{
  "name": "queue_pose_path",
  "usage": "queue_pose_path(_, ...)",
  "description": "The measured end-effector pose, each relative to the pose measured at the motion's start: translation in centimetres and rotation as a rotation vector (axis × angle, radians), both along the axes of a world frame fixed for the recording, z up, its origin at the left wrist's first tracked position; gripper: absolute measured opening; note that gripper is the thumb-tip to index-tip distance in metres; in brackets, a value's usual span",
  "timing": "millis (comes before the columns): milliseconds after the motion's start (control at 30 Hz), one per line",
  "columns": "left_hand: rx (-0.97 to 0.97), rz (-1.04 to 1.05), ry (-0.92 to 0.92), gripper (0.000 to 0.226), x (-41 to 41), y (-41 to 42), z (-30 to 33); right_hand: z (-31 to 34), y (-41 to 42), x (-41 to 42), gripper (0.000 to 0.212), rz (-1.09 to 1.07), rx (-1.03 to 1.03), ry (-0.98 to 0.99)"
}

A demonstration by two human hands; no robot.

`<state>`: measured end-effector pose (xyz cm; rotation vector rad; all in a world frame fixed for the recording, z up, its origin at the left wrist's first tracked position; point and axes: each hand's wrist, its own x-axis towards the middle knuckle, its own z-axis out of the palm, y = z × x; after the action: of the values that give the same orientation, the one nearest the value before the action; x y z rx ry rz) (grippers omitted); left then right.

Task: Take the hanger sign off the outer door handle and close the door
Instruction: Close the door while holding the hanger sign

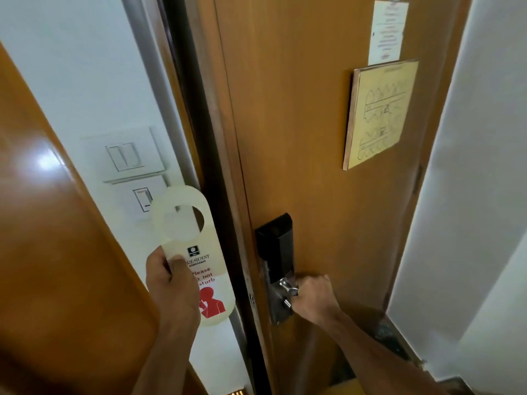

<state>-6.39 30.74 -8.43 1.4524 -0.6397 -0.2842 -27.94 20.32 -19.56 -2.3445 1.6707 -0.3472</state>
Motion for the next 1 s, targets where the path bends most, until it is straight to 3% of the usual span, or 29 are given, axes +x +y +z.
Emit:
queue_pose_path(200, -0.002, 0.014, -0.020, 0.017, 2.3, -4.3, 0.2, -0.7, -4.3, 4.9, 0.037, -0.017, -0.044, 0.039)
queue_pose_path(333, 0.002, -0.019, -0.071, 0.014, 3.3, -6.9, 0.2, -0.4, -7.3, 7.9, 0.018, -0.021, -0.057, 0.053)
queue_pose_path(700, -0.033, -0.017, -0.021, 0.017, 7.8, -9.5, -0.5, 0.8, -13.6, 14.2, 0.011, -0.043, -0.056, 0.007)
queue_pose_path(1000, -0.086, -0.044, 0.076, 0.017, 9.3, -10.4, -0.3, 0.5, -18.0, 16.8, 0.032, -0.049, -0.036, -0.034)
